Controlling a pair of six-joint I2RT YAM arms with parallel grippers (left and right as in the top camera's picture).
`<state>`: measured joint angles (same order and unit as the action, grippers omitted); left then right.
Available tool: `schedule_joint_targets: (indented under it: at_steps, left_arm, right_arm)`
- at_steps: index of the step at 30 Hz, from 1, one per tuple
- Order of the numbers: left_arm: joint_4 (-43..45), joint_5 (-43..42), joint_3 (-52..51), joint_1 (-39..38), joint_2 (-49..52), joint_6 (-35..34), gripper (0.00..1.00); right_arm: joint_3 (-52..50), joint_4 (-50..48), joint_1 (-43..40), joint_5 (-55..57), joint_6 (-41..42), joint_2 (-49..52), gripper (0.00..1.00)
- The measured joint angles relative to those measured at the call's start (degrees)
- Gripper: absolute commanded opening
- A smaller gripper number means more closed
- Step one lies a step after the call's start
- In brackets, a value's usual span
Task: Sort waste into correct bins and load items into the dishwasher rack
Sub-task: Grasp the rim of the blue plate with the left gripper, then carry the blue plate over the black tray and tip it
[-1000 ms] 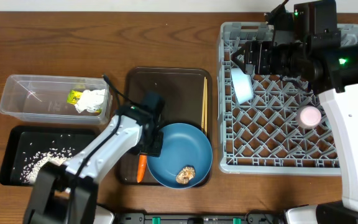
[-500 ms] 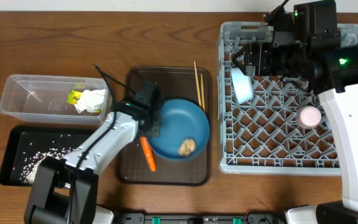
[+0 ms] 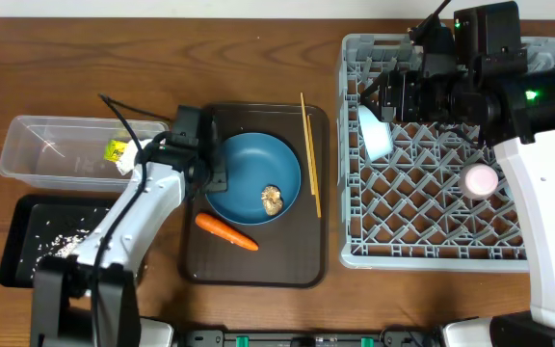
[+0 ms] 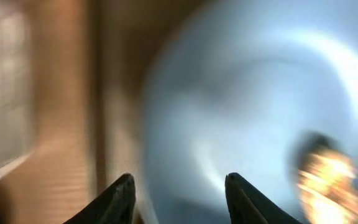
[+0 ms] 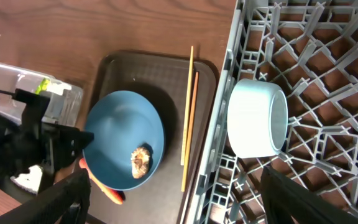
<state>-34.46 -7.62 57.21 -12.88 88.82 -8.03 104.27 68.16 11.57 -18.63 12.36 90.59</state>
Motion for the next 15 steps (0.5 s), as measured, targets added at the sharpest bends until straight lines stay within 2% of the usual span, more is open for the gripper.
schedule_joint_targets:
  at_steps: [7, 11, 15]
  left_arm:
    - [-3.72, -7.34, 0.79, -8.94, -2.1, 10.64, 0.49]
    - [-4.98, -8.57, 0.79, -15.1, -1.68, 15.82, 0.53]
    - [-5.22, -7.67, 0.79, -20.57, -0.63, 18.73, 0.53]
  right_arm:
    - [0.0, 0.04, 0.0, 0.24, 0.0, 0.0, 0.82]
    - [0.0, 0.02, 0.0, 0.31, 0.0, 0.0, 0.82]
    - [0.0, 0.02, 0.0, 0.39, 0.0, 0.0, 0.82]
